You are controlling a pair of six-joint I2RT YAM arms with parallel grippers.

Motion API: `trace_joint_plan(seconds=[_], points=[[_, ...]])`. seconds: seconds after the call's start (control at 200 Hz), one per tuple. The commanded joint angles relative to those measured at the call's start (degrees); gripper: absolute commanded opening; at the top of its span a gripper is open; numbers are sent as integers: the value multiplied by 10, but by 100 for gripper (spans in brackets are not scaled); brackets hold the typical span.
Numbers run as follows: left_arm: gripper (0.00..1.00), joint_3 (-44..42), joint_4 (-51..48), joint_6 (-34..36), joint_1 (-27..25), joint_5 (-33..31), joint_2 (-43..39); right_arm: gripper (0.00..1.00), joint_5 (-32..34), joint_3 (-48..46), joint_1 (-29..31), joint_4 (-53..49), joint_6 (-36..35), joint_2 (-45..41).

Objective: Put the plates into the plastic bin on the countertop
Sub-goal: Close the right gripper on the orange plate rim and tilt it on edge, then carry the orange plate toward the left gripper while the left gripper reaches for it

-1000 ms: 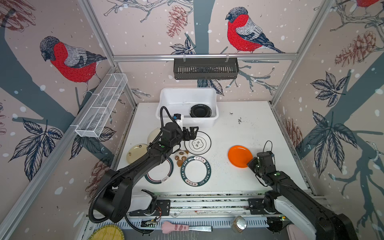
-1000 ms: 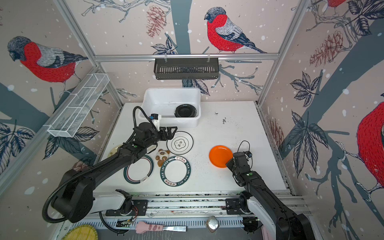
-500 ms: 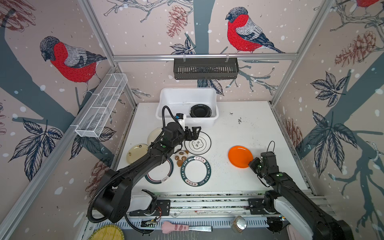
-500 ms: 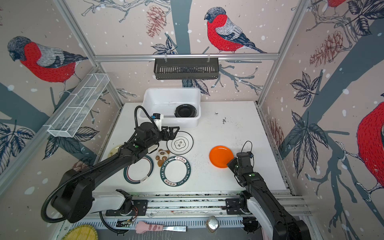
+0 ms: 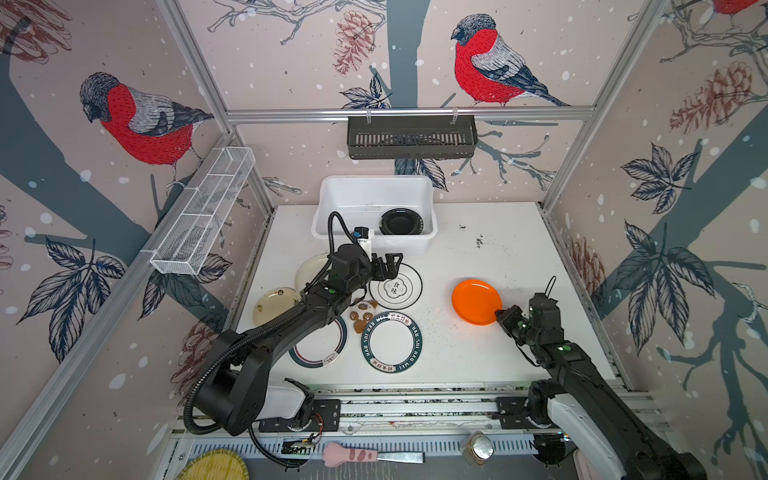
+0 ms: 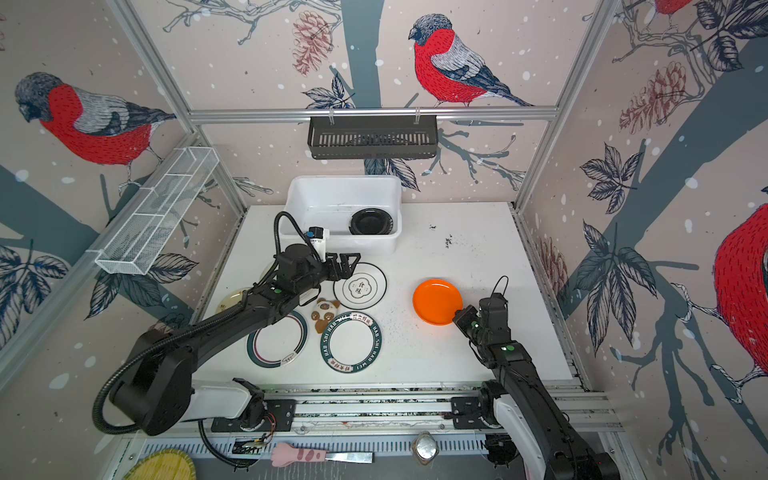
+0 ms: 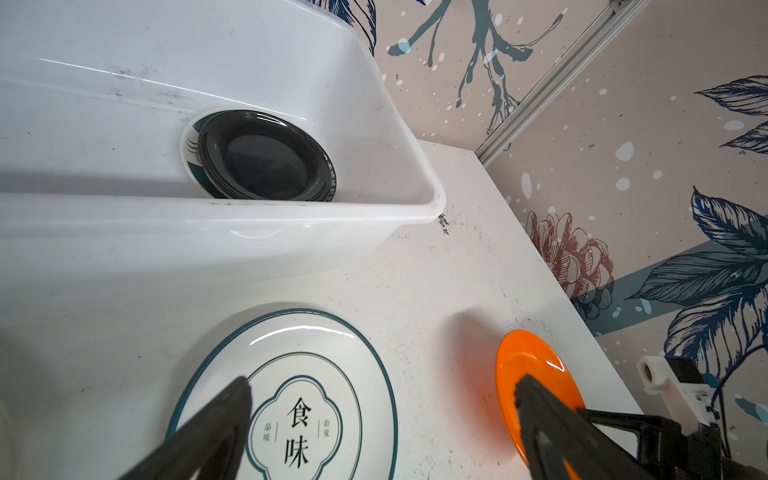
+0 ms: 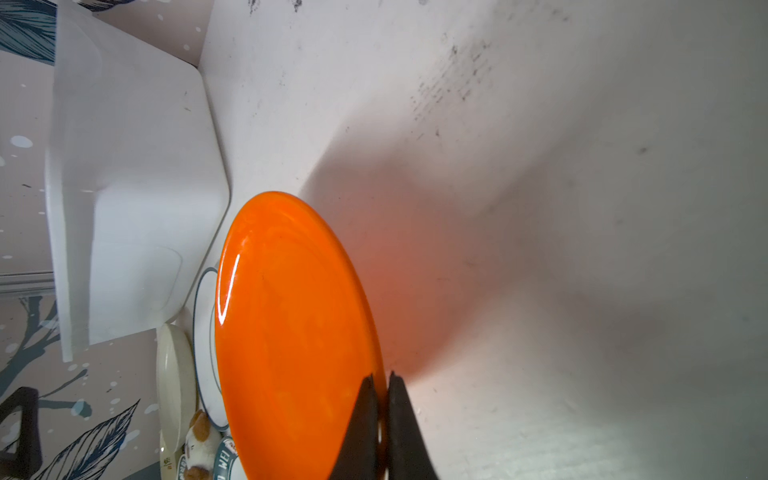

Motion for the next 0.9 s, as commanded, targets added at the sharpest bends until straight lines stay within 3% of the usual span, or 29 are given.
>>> trace_joint_plan(seconds=[0.0, 0.41, 0.715, 0.896], points=[[98, 4, 37, -9, 0, 15, 7, 0, -20, 17, -3, 41, 3, -1], [97, 13, 70, -30, 0, 68, 35, 0, -23, 113, 15, 63, -77, 39], [78, 15, 139, -87, -6, 130, 61, 0, 1, 197, 59, 82, -109, 116], [60, 36, 147, -100, -20, 150, 85, 0, -4, 242, 86, 91, -126, 174]])
